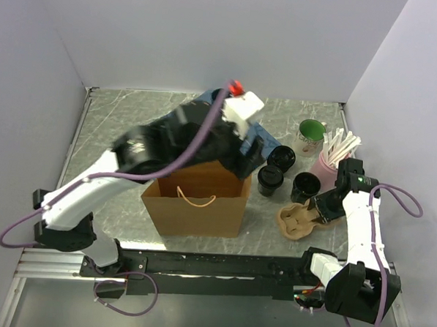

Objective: Pack the takeout coffee

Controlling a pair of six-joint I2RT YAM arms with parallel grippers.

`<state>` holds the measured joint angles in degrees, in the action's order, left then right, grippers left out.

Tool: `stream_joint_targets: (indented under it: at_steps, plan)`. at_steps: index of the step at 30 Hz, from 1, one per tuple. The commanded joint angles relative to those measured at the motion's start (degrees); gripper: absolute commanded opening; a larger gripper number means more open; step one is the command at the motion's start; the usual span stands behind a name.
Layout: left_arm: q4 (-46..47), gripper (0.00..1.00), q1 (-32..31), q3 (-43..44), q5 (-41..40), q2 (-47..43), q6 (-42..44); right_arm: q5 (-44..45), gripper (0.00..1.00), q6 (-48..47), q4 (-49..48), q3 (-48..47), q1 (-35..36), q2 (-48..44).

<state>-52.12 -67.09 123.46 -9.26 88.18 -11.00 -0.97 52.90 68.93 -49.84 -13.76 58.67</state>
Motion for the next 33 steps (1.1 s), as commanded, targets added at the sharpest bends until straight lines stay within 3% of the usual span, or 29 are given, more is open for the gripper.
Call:
stream_joint_targets:
  at_steps: [1, 7, 14, 23, 29, 33]
  plan:
    - [11.06, 0.83, -2.69, -4.01, -4.81, -1.43, 2.65, -1.31, 0.4, 1.15, 0.86, -2.81, 0.22, -1.37]
    - [13.44, 0.83, -4.19, -9.19, -2.53, -2.04, 4.06, -1.58, 0.41, 1.68, 0.94, -3.23, -0.91, -1.81]
    - [21.71, 0.8, -4.89, -22.2, 2.93, -5.13, 3.09, -0.96, 0.41, 1.41, 3.85, -9.48, -5.3, -0.84]
    - [26.45, 0.77, -7.7, -25.37, 4.51, -1.88, 7.3, -1.84, 0.4, -0.26, 5.08, -7.82, -8.65, -3.04]
    - [26.01, 0.72, -10.16, -21.94, 4.86, 3.39, 12.39, -2.45, 0.4, -2.54, 6.39, -7.9, -10.41, -3.74]
    - [30.04, 0.67, -11.83, -26.24, 5.3, 3.23, 14.95, -3.16, 0.4, -3.59, 6.75, -7.55, -11.03, -4.45]
